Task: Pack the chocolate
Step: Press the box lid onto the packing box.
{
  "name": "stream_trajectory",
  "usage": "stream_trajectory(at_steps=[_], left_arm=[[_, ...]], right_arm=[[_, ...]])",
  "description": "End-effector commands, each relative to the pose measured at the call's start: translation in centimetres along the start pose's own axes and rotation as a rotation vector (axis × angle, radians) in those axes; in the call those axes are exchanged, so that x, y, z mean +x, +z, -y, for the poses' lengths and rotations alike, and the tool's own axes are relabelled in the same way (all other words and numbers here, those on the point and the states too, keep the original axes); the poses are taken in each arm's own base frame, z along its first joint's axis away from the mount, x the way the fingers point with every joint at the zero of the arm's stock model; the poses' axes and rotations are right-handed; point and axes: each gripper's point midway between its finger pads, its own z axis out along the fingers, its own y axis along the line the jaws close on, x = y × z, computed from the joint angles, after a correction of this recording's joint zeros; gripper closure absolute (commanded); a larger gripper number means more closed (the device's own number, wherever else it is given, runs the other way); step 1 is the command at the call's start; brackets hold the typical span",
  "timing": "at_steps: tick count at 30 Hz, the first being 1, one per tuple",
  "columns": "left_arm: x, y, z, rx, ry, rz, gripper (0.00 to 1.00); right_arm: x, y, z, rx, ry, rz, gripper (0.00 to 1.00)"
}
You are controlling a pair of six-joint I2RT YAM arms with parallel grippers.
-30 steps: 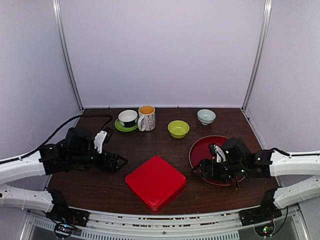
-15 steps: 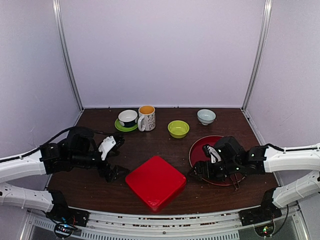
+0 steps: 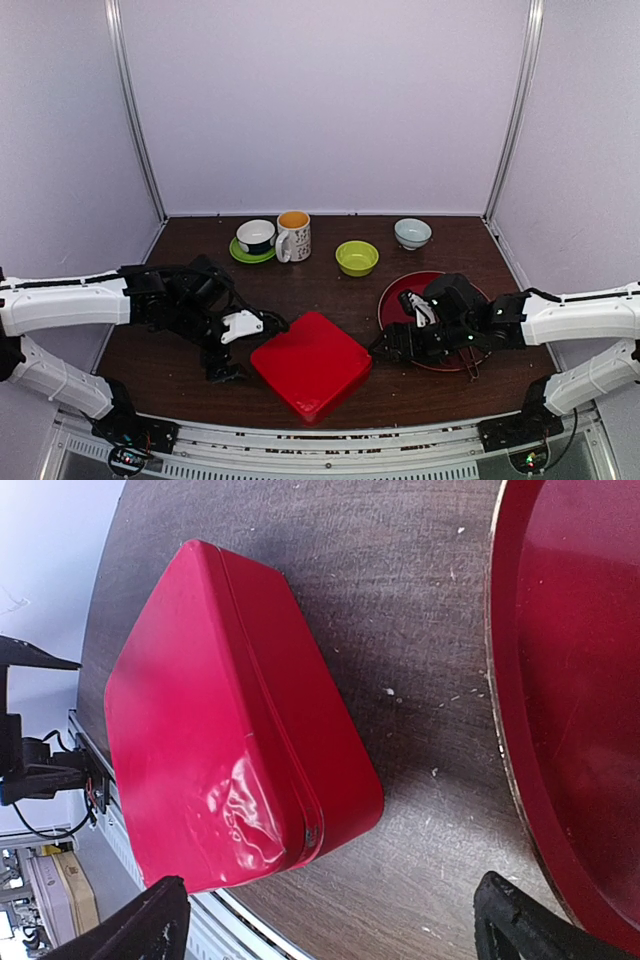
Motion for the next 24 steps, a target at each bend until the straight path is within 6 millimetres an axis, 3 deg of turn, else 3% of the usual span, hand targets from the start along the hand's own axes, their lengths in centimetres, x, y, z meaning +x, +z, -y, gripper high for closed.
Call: stream_trajectory(at_steps=[1,10,17,24], left_arm=[[-0.1,0.9,0.0,0.008,0.052,-0.032,0.02],[-1.8,2.2,-1.9,-0.068,0.098,0.018,0.02],[-0.5,4.0,-2.9,-0.102,0.112,-0.060,0.02],[-0.8,5.1,-3.1,-0.102,0.114,-0.031,0.02]], right_arm=[[-0.1,0.5,-0.7,-0.033,0.008,-0.001,0.00],[0.2,1.5,-1.2,-0.087,0.049,-0.009,0.00],[0.2,1.7,-1.2,-0.086,0.041,-0.013,0.01],[0.4,2.3,-0.8,-0.086,0.046,-0.016,0.01]])
